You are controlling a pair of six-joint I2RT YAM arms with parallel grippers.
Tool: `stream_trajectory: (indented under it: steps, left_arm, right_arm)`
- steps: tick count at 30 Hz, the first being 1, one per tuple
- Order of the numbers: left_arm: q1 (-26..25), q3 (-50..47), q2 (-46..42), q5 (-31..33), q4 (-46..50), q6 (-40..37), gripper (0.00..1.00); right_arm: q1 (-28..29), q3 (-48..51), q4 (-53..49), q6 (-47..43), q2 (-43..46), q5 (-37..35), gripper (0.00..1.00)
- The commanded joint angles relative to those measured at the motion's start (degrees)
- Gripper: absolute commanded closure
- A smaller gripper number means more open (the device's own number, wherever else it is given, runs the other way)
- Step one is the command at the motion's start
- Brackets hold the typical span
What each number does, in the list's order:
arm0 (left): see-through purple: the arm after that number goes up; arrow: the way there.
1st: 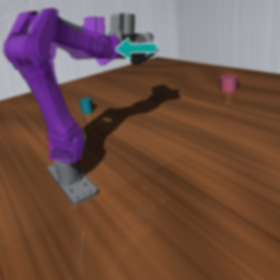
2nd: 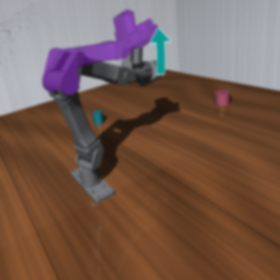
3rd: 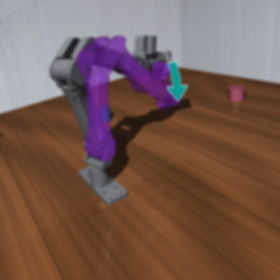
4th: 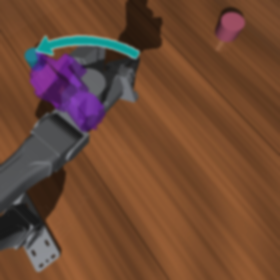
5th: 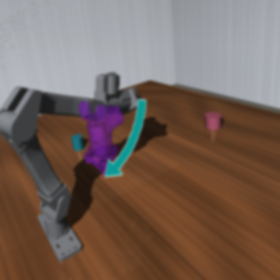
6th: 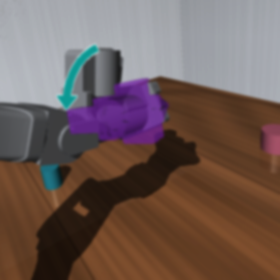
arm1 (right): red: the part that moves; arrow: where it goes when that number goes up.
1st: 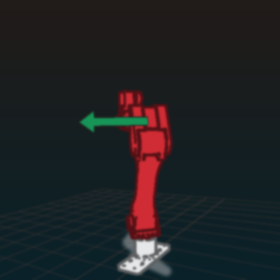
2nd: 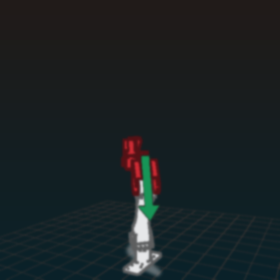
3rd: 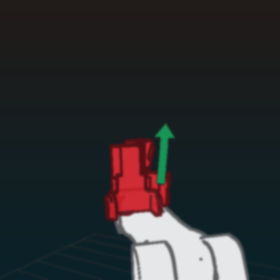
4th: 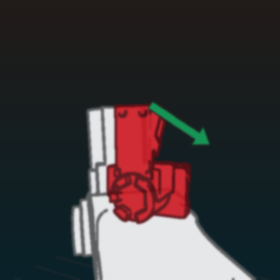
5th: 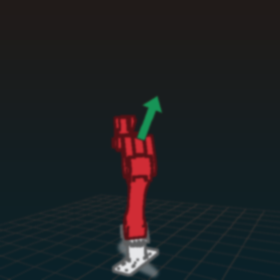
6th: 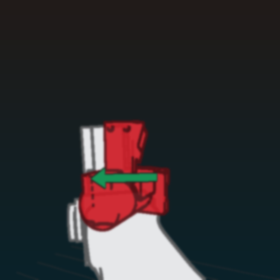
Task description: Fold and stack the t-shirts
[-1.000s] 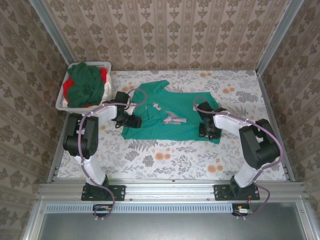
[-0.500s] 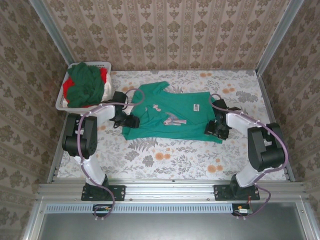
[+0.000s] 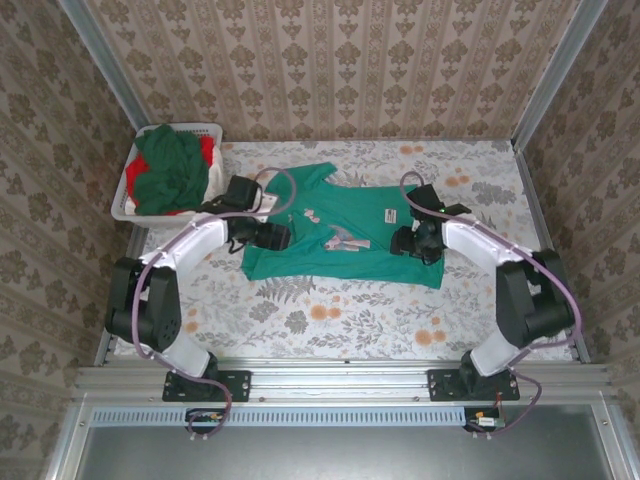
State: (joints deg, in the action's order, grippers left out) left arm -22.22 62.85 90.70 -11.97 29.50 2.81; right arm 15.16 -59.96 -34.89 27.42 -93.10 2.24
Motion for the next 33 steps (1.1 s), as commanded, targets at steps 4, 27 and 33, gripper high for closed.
stream_trajectory:
  steps: [4, 27, 33]
  left_arm:
    - [-6.8, 10.0, 13.6, -3.7, -2.1, 0.3, 0.24]
    - [-1.1, 43.6, 42.0, -4.7, 8.3, -4.7, 0.34]
    - [-0.6, 42.3, 39.1, -4.7, 8.3, -6.2, 0.26]
  right_arm:
    - [-0.1, -6.1, -1.5, 0.7, -9.3, -5.7, 0.36]
    - [12.5, 5.8, -0.8, 5.3, -2.3, -14.9, 0.21]
    - [10.2, 7.3, -2.6, 6.6, -2.8, -14.8, 0.22]
